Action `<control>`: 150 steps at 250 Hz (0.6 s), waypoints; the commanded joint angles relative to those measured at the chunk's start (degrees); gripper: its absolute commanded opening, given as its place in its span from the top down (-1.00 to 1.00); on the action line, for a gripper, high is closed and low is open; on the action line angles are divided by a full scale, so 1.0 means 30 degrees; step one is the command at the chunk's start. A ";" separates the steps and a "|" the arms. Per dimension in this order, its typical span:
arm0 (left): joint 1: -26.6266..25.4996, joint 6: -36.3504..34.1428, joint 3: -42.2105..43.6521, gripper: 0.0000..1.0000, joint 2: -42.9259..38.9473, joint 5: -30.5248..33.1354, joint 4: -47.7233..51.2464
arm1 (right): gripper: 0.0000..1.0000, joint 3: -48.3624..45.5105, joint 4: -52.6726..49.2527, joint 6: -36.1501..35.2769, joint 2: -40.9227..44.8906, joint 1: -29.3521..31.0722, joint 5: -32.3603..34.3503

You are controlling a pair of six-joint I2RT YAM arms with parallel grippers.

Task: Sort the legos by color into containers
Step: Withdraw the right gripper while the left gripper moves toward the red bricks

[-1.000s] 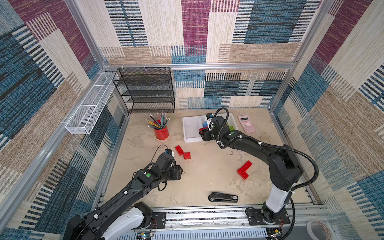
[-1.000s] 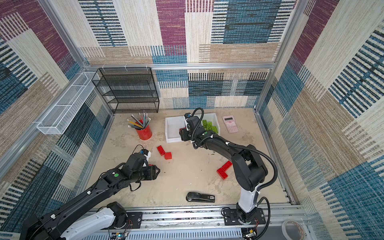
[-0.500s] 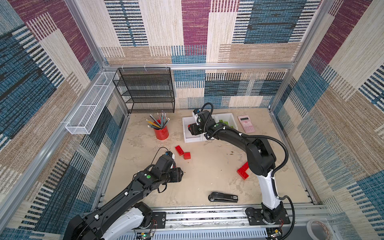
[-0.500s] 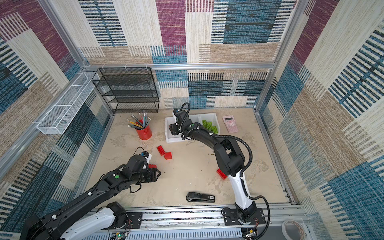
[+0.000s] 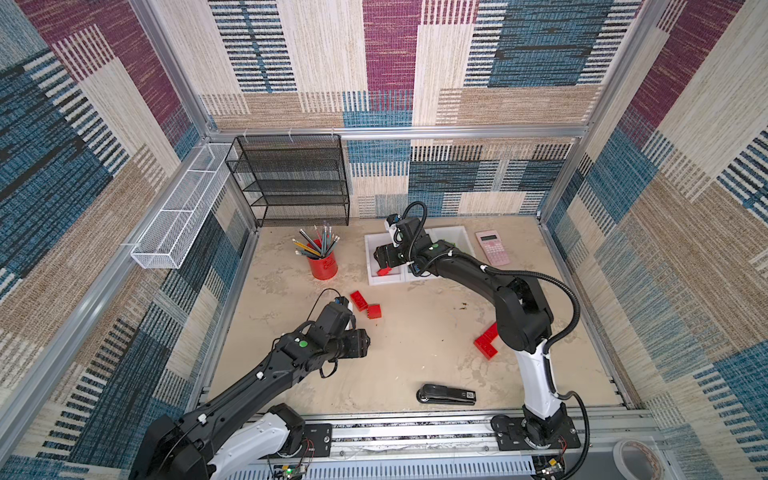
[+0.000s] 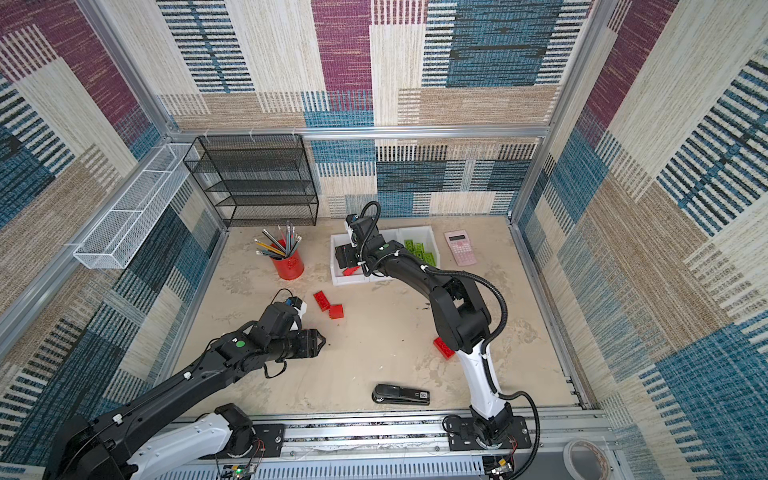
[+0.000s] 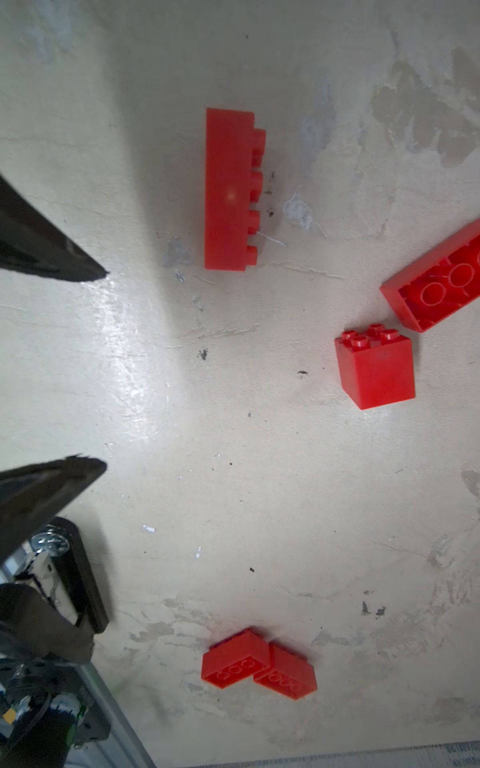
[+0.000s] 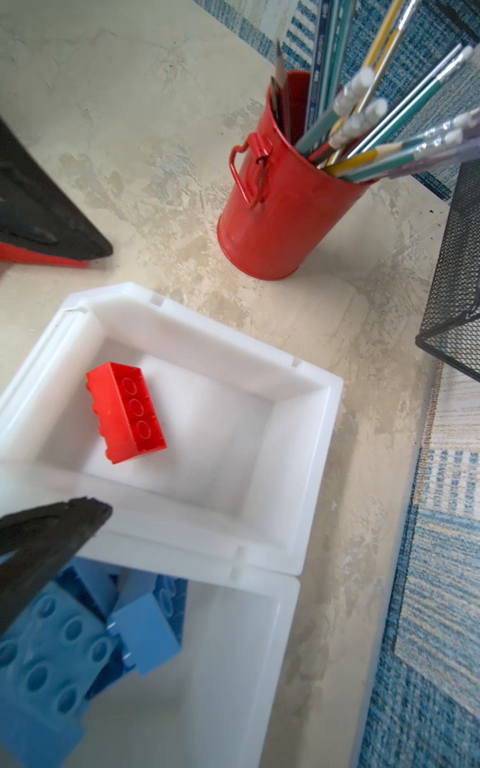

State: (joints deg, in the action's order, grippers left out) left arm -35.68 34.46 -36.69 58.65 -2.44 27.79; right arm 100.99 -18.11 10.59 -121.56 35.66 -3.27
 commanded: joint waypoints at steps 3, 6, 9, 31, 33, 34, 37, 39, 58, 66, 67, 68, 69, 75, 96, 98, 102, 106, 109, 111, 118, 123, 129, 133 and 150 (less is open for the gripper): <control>-0.0001 -0.0433 -0.0982 -0.38 0.1163 0.0551 -0.0362 | -0.86 -0.1303 0.1217 -0.0364 0.1736 0.0032 0.0415; -0.0015 -0.0458 -0.1112 -0.38 0.1338 0.0571 -0.0424 | -0.86 -0.1534 0.1292 -0.0388 0.1947 0.0037 0.0459; -0.0025 -0.0458 -0.1201 -0.38 0.1528 0.0595 -0.0457 | -0.87 -0.1877 0.1433 -0.0417 0.2238 0.0037 0.0488; -0.0023 -0.0644 -0.2087 -0.38 0.3042 0.0658 -0.0917 | -0.93 -0.3910 0.2248 -0.0513 0.4097 0.0008 0.0647; -0.0028 -0.0667 -0.2190 -0.38 0.3192 0.0642 -0.0959 | -0.93 -0.4120 0.2313 -0.0520 0.4277 0.0008 0.0671; -0.0029 -0.0686 -0.2231 -0.38 0.3276 0.0654 -0.0995 | -0.94 -0.4214 0.2358 -0.0516 0.4366 -0.0007 0.0660; -0.0030 -0.0750 -0.2352 -0.38 0.3517 0.0635 -0.1027 | -0.95 -0.4523 0.2443 -0.0491 0.4605 -0.0008 0.0658; -0.0030 -0.0767 -0.2454 -0.38 0.3684 0.0592 -0.1052 | -0.95 -0.4757 0.2523 -0.0478 0.4807 0.0004 0.0659; -0.0030 -0.0951 -0.3533 -0.38 0.5323 0.0633 -0.1016 | -0.99 -0.6779 0.3242 -0.0182 0.6612 -0.0051 0.0485; -0.0030 -0.0993 -0.3904 -0.38 0.5960 0.0716 -0.1019 | -0.99 -0.7667 0.3617 -0.0039 0.7438 -0.0079 0.0430; -0.0030 -0.0981 -0.3968 -0.38 0.6037 0.0720 -0.1040 | -0.99 -0.7789 0.3655 -0.0027 0.7543 -0.0080 0.0437; -0.0030 -0.0974 -0.4014 -0.38 0.6119 0.0737 -0.1050 | -0.99 -0.7894 0.3703 -0.0006 0.7640 -0.0080 0.0426; -0.0045 -0.0986 -0.4066 -0.38 0.6174 0.0745 -0.1055 | -0.99 -0.8020 0.3742 0.0019 0.7746 -0.0080 0.0436; -0.0051 -0.0976 -0.4266 -0.39 0.6616 0.0832 -0.1119 | -0.99 -0.8704 0.4025 0.0131 0.8359 -0.0080 0.0412; -0.0059 -0.0831 -0.4939 -0.38 0.8116 0.1239 -0.1448 | -0.99 -1.0993 0.4878 0.0575 1.0427 -0.0089 0.0480; -0.0059 -0.0802 -0.4998 -0.38 0.8269 0.1263 -0.1450 | -0.99 -1.1209 0.4948 0.0609 1.0635 -0.0082 0.0490; -0.0059 -0.0747 -0.5131 -0.38 0.8533 0.1362 -0.1497 | -0.99 -1.1609 0.5097 0.0697 1.1017 -0.0087 0.0515; -0.0059 -0.0724 -0.5260 -0.38 0.8833 0.1424 -0.1514 | -0.99 -1.2026 0.5256 0.0781 1.1376 -0.0088 0.0577; -0.0041 -0.0711 -0.5389 -0.38 0.9049 0.1489 -0.1542 | -0.99 -1.2330 0.5353 0.0832 1.1681 -0.0081 0.0619; -0.0055 -0.0684 -0.5454 -0.38 0.9184 0.1524 -0.1554 | -0.99 -1.2546 0.5404 0.0878 1.1842 -0.0095 0.0642; -0.0059 -0.0652 -0.5681 -0.38 0.9679 0.1596 -0.1566 | -0.99 -1.3234 0.5598 0.0997 1.2496 -0.0104 0.0721; -0.0058 -0.0662 -0.5874 -0.38 1.0020 0.1686 -0.1535 | -0.99 -1.3673 0.5701 0.1060 1.2941 -0.0109 0.0827; -0.0059 -0.0619 -0.6121 -0.37 1.0390 0.1775 -0.1488 | -0.99 -1.4192 0.5821 0.1134 1.3432 -0.0109 0.0957; -0.0059 -0.0631 -0.6227 -0.37 1.0639 0.1828 -0.1470 | -0.99 -1.4533 0.5895 0.1152 1.3792 -0.0109 0.0988; -0.0059 -0.0646 -0.6741 -0.37 1.1550 0.2103 -0.1456 | -0.99 -1.5925 0.6020 0.1304 1.5115 -0.0124 0.1322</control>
State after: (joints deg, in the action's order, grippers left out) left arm -35.90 33.04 -54.41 89.62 1.34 24.14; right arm 58.37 -4.43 12.58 -81.43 35.29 -1.63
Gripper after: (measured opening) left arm 0.688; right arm 0.997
